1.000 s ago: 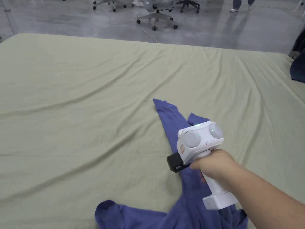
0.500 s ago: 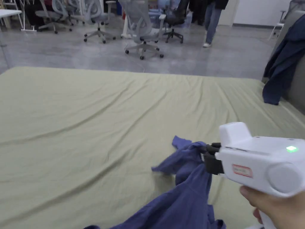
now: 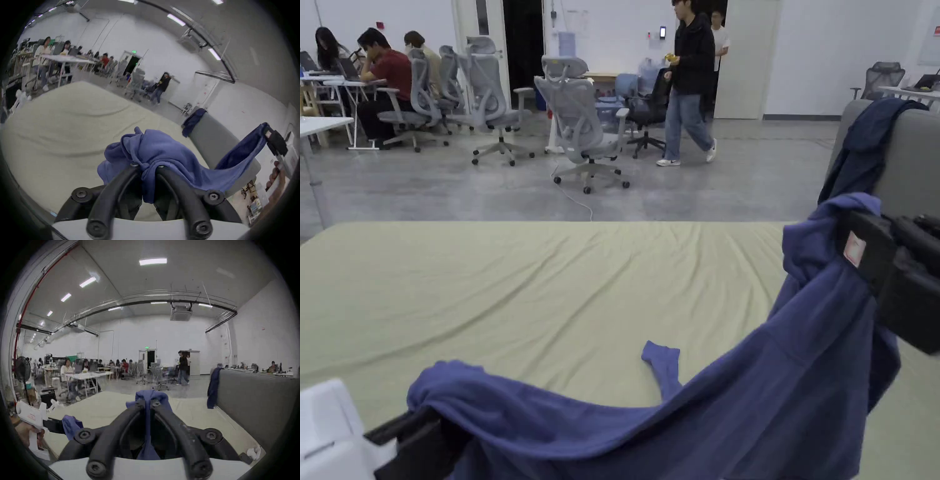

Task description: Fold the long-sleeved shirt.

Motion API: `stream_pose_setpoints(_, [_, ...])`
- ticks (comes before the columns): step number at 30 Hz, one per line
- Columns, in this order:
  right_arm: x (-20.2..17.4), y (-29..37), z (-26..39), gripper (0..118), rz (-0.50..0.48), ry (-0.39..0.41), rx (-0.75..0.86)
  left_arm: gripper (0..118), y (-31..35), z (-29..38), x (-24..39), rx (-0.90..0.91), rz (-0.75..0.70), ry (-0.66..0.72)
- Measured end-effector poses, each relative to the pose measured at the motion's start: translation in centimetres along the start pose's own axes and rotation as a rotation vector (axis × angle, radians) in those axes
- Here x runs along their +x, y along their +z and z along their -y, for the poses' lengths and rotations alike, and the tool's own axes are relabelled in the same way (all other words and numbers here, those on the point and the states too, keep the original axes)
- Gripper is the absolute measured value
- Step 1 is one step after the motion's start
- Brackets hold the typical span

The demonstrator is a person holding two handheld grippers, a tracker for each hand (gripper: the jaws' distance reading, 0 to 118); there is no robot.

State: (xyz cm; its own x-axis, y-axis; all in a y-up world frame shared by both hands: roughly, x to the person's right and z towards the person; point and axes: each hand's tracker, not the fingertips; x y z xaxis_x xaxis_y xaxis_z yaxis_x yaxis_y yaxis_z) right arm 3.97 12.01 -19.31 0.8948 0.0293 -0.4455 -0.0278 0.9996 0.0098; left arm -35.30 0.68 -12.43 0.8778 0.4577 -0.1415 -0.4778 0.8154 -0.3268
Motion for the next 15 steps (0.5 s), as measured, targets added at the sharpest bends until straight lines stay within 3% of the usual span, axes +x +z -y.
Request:
stream_pose_setpoints(3, [1.8, -3.7, -2.8, 7, -0.01, -0.029, -0.018, 10, -1.6, -4.4, 0.8, -0.001, 0.102, 0.056])
stream_pose_setpoints(6, [3.8, -8.7, -6.4, 7, -0.023, -0.079, -0.042, 10, -4.2, -9.7, 2.0, -0.008, 0.077, 0.0])
stream_pose_setpoints(9, [5.0, -14.4, -10.3, 7, 0.068, 0.03, -0.045, 10, -6.4, -15.9, 3.0, 0.016, 0.087, -0.015])
stream_pose_setpoints(12, [6.8, -20.2, -14.9, 7, 0.049, -0.026, -0.077, 10, -9.2, -22.4, 4.3, 0.048, 0.095, -0.032])
stream_pose_setpoints(15, [7.9, -25.8, -19.4, 7, 0.114, -0.012, -0.089, 10, -12.2, -28.3, 5.9, 0.089, 0.044, -0.107])
